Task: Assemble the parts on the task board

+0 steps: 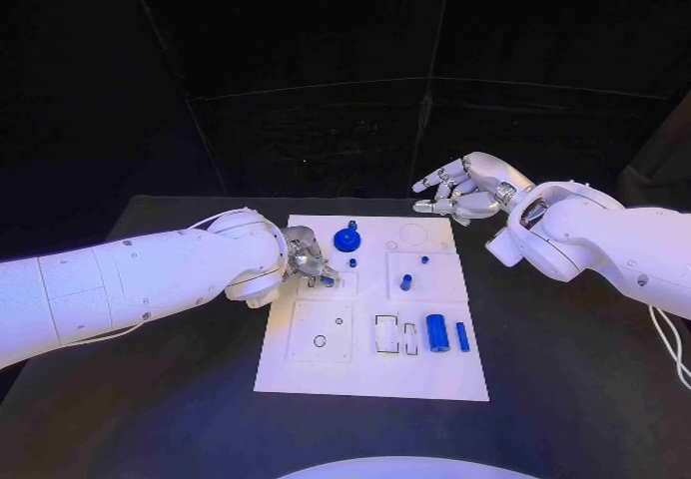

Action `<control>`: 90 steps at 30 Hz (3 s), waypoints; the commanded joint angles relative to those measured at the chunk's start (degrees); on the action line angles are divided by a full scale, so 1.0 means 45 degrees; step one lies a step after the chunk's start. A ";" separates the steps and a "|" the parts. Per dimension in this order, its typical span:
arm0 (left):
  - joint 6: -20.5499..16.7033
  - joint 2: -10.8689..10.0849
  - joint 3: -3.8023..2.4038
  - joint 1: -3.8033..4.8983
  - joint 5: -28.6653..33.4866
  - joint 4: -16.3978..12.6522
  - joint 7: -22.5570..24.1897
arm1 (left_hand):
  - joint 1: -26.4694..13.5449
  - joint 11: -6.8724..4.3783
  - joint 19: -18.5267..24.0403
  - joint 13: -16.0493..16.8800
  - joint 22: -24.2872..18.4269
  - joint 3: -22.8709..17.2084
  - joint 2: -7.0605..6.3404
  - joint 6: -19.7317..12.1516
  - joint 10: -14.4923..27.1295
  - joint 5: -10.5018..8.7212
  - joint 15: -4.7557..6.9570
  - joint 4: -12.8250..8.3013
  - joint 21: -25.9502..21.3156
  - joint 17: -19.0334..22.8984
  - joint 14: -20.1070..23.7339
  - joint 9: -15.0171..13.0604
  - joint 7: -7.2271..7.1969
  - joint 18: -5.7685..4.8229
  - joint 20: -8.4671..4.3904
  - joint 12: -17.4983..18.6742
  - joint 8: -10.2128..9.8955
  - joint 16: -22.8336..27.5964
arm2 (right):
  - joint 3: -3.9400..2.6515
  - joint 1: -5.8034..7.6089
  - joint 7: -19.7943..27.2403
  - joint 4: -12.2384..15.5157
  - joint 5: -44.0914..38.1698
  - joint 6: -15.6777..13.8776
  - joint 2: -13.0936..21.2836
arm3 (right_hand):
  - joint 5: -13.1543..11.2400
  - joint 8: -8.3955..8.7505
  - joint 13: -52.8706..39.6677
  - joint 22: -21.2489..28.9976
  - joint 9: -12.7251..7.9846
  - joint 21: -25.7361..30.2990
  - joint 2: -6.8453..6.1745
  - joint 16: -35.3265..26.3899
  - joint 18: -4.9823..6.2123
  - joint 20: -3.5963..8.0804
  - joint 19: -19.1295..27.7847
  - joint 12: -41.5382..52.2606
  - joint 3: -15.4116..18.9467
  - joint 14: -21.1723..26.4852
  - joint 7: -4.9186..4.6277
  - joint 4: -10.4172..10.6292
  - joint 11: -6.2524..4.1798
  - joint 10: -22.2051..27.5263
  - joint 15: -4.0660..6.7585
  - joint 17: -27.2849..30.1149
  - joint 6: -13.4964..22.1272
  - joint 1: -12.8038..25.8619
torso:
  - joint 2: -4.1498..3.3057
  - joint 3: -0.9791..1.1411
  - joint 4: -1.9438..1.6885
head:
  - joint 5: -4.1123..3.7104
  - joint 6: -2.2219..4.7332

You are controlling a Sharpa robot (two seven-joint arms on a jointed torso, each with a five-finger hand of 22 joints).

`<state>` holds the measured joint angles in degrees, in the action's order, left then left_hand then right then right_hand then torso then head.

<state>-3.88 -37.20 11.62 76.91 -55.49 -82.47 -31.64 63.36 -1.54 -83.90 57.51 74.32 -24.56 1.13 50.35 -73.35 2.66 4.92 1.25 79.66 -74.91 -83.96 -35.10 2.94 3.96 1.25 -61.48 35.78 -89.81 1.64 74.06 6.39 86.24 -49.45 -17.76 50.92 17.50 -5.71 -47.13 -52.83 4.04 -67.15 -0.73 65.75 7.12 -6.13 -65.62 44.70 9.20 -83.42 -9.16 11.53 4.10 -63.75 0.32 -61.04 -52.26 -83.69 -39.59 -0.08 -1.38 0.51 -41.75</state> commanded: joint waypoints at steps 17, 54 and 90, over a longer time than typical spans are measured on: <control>0.0109 0.0136 0.0001 -0.0141 -0.0758 0.0189 -0.0260 | -0.0167 0.0007 -0.0215 0.0037 0.0026 -0.2121 -0.0045 -0.0046 -0.0128 0.0026 0.0026 -0.1896 -0.0016 -0.3354 -0.1342 -0.0061 -0.0057 -0.0168 -0.0020 -0.0074 0.0113 -0.0041 | -0.0008 0.0024 0.0038 -0.0021 -0.0151 0.0118 -0.0052 | 0.0065 -0.0028 0.0014 -0.0009 -0.0009 0.0057 0.0131 -0.0047 0.0141 0.0023 0.0055 -0.0031 0.0120 0.0067 0.0003 0.0010 -0.0012 0.0061 0.0000 -0.0013 0.0072 0.0059 | -0.0021 0.0002 0.0020 | -0.0015 -0.0077; 0.0965 0.0275 0.0006 -0.0192 -0.0757 0.0288 -0.0376 | -0.0751 -0.0010 -0.0236 0.0111 0.0104 -0.2110 -0.0272 0.0079 -0.0184 0.0015 0.0036 -0.1483 0.0018 -0.3354 -0.1342 -0.0172 -0.0095 -0.0182 -0.0037 -0.0168 0.0252 -0.0041 | -0.0007 0.0023 0.0040 -0.0082 -0.0191 0.0189 -0.0162 | 0.0067 -0.0030 0.0020 -0.0016 -0.0009 0.0056 0.0138 -0.0054 0.0139 0.0021 0.0046 -0.0031 0.0128 0.0066 0.0002 0.0016 -0.0013 0.0061 -0.0001 -0.0010 0.0072 0.0068 | -0.0023 0.0004 0.0013 | -0.0158 -0.0192; 0.0989 0.0627 0.0003 -0.0184 -0.0681 0.0729 -0.0338 | -0.2714 -0.0133 -0.0312 0.0508 0.0317 -0.0829 -0.0918 0.0526 -0.0413 0.0014 0.0142 0.0068 0.0123 -0.3354 -0.1342 -0.0370 -0.0249 -0.0216 -0.0129 -0.0623 0.0559 -0.0041 | -0.0007 0.0023 0.0048 -0.0086 -0.0193 0.0202 -0.0224 | 0.0089 -0.0038 0.0067 0.0030 -0.0006 0.0099 0.0168 -0.0096 0.0147 0.0017 0.0060 -0.0051 0.0164 0.0065 0.0001 0.0051 -0.0009 0.0079 -0.0003 0.0017 0.0075 0.0114 | -0.0020 0.0009 0.0017 | -0.0199 -0.0256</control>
<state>0.10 -34.50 11.54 76.20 -58.70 -79.16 -32.99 51.50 -2.16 -84.10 59.75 74.94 -28.29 -2.96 52.23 -74.74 2.88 5.28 1.45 79.89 -74.91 -84.01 -36.72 1.74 3.97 1.06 -63.98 38.07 -89.81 1.64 74.05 6.33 85.80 -50.21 -17.14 49.96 17.70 -5.71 -46.87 -52.74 4.05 -66.89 -0.48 65.53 7.13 -6.12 -65.63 44.72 9.66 -83.42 -9.16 11.67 4.10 -63.76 0.31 -61.01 -52.26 -83.44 -39.68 -0.04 -1.30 -0.36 -42.98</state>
